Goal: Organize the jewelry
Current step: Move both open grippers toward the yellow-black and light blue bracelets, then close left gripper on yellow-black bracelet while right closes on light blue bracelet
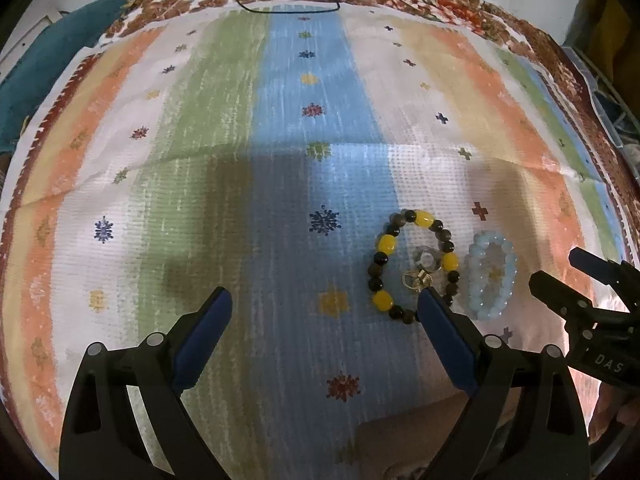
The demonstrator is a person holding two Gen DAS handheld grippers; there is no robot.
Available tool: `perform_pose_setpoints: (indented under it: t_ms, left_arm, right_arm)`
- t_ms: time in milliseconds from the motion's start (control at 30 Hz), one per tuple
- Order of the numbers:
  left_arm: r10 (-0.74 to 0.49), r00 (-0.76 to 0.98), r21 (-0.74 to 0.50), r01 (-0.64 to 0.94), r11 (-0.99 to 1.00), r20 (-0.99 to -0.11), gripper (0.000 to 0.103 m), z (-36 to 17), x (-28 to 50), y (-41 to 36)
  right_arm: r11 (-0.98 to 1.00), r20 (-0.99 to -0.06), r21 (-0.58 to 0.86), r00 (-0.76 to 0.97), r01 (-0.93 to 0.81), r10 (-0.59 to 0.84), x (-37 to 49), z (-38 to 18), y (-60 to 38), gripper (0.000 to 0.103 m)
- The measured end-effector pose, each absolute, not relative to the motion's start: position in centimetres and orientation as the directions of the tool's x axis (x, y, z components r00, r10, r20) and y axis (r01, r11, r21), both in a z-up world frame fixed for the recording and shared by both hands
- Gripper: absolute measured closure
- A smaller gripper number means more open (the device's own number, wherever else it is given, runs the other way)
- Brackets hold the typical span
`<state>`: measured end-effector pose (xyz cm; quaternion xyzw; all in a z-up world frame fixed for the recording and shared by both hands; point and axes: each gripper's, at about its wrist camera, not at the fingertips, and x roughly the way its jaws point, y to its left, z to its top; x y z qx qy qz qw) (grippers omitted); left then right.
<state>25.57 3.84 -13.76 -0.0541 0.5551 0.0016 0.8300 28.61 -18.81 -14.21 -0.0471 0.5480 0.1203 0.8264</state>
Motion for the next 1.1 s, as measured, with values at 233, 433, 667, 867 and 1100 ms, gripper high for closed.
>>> perform_pose_setpoints:
  t_ms: [233, 433, 667, 867, 1100]
  left_arm:
    - [-0.057, 0.380, -0.076, -0.034, 0.997, -0.923, 0.011, -14.5, 26.3, 3.6]
    - [-0.051, 0.372, -0.066, -0.028, 0.997, -0.927, 0.011, -15.2, 26.9, 3.5]
    - [-0.039, 0.362, -0.048, -0.018, 0.999, -0.931, 0.011, -16.5, 28.2, 3.3]
    - [-0.006, 0.345, -0.001, 0.016, 1.000, -0.939, 0.012, -17.9, 29.0, 2.8]
    - [-0.025, 0.357, -0.028, -0.002, 1.000, -0.934, 0.046, -17.8, 28.7, 3.6]
  right_arm:
    - [0.967, -0.920, 0.044, 0.367, -0.252, 0.138, 29.2, -14.8, -18.7, 0.019]
    - [0.967, -0.931, 0.034, 0.345, -0.251, 0.122, 29.8, -15.9, -18.5, 0.019]
    - [0.969, -0.935, 0.014, 0.340, -0.248, 0.101, 30.7, -17.1, -18.3, 0.019]
    - [0.959, -0.937, -0.035, 0.343, -0.281, 0.067, 30.7, -18.1, -17.7, 0.019]
    - [0.952, -0.936, -0.018, 0.340, -0.304, 0.091, 30.6, -17.9, -17.5, 0.076]
